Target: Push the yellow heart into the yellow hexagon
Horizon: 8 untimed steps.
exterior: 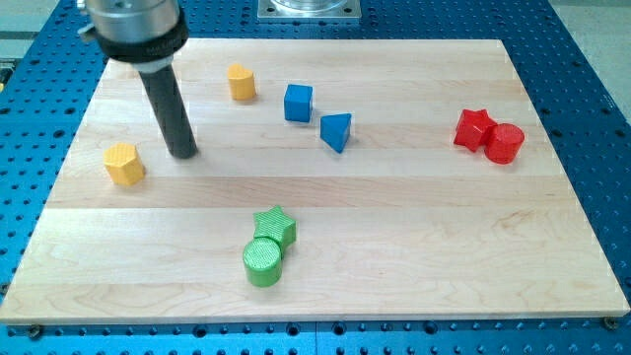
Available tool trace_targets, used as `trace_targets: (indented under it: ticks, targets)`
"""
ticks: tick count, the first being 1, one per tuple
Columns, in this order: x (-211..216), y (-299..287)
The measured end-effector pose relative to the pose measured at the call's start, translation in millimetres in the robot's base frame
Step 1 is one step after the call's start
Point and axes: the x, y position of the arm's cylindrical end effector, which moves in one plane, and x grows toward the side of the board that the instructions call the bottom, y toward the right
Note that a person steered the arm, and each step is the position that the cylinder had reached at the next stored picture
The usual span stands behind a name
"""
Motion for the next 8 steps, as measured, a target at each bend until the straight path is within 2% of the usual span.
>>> trace_targets:
  ticks: [1, 2, 4, 6, 7, 8]
  targets:
    - [17.6, -55.7]
    - [119.7, -42.4]
    - [47.9, 4.2]
    - [-94.4, 112.5]
    - [-106.6, 102.7]
    - [-105.2, 46.3]
